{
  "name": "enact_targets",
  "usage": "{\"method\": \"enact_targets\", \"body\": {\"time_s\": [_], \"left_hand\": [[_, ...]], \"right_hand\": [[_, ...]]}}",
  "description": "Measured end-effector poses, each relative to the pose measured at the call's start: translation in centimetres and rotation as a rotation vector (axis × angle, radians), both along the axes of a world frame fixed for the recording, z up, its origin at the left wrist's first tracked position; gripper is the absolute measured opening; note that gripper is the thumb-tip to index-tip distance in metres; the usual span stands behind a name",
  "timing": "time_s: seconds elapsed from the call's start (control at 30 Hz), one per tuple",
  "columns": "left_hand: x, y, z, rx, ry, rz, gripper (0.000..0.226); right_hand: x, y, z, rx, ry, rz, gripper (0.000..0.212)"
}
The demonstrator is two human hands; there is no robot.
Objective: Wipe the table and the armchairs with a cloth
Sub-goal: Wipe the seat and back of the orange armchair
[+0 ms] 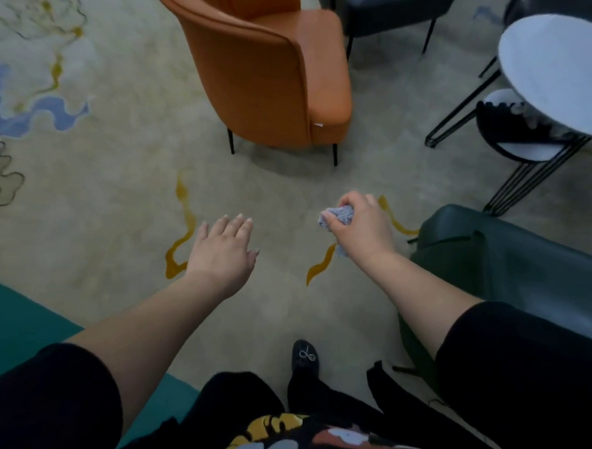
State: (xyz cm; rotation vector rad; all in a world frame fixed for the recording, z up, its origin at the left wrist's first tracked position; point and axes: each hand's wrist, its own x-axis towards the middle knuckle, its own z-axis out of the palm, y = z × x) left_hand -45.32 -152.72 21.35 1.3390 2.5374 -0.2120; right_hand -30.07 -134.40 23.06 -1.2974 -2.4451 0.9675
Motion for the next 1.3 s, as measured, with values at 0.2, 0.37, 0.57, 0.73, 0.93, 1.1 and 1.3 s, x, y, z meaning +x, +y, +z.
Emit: {"method": "enact_targets", "body": {"time_s": [0.2,0.37,0.57,0.73,0.93,1.1,1.3], "left_hand": [[-9.3,1.7,0.5,0.002,0.006,-0.019,0.064],[-17.2,4.3,1.2,0.028,0.033,-0.134,0.064],[-25.5,7.7,2.5,0.082,0.023,-0.208,0.063],[-31.1,11.4,3.0,0.081,0.015,-0.208,0.062],[-35.0,18.9,2.9,0.074,0.024,-0.269,0.062],[-36.7,26.3,3.0,0.082,-0.003,-0.293,0.061],[-39.3,32.5,3.0,0.115,0.005,-0.27,0.06]], "right_hand": [[-8.2,2.0,0.6,0.01,-0.009,-0.036,0.023],[-15.5,3.1,1.4,0.037,0.037,-0.137,0.022],[-21.8,4.6,1.8,0.031,0.123,-0.245,0.021],[-23.8,7.7,2.0,0.03,0.136,-0.311,0.021],[-26.8,14.6,1.7,0.047,0.125,-0.358,0.02],[-29.6,21.7,1.3,0.057,0.124,-0.361,0.021],[-32.8,28.3,0.8,0.015,0.131,-0.321,0.021]]}}
